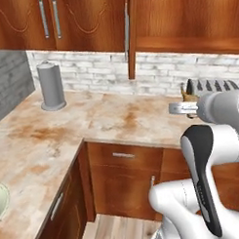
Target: Pick the onions from the cabinet and place them in one bowl. Pick the cucumber from the sink and place it in the other bowl.
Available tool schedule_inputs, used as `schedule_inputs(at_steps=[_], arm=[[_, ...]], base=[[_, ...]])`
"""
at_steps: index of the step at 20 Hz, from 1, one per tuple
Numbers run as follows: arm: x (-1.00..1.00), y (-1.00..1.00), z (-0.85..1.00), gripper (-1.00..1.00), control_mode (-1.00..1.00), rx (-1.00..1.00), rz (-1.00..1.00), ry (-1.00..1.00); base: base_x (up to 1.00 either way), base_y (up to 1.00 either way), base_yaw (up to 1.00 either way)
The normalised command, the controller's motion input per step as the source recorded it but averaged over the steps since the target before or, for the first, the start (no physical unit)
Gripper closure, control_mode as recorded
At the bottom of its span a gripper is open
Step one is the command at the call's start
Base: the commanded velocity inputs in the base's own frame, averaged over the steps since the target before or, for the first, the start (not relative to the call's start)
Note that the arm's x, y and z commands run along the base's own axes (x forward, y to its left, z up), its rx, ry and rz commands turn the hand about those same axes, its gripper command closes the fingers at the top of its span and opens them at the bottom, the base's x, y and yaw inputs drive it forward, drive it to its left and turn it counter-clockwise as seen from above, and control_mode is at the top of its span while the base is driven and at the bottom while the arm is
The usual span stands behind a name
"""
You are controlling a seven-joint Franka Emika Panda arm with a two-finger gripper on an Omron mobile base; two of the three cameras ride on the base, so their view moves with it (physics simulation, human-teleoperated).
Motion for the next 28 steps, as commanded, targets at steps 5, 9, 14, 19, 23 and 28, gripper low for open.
schedule_inputs(at_steps=[5, 9, 14, 19, 23, 28], arm=[[0.00, 0.00, 0.00, 1.00, 1.00, 0.00, 0.00, 0.00], [0.00, 0.00, 0.00, 1.00, 1.00, 0.00, 0.00, 0.00], [0.00, 0.00, 0.00, 1.00, 1.00, 0.00, 0.00, 0.00], [0.00, 0.00, 0.00, 1.00, 1.00, 0.00, 0.00, 0.00], [0.00, 0.00, 0.00, 1.00, 1.00, 0.00, 0.00, 0.00], [0.00, 0.00, 0.00, 1.00, 1.00, 0.00, 0.00, 0.00]], base=[[-0.01, 0.38, 0.44], [0.00, 0.37, 0.48], [0.00, 0.37, 0.48], [0.00, 0.46, 0.44], [0.00, 0.49, 0.42], [0.00, 0.52, 0.40]])
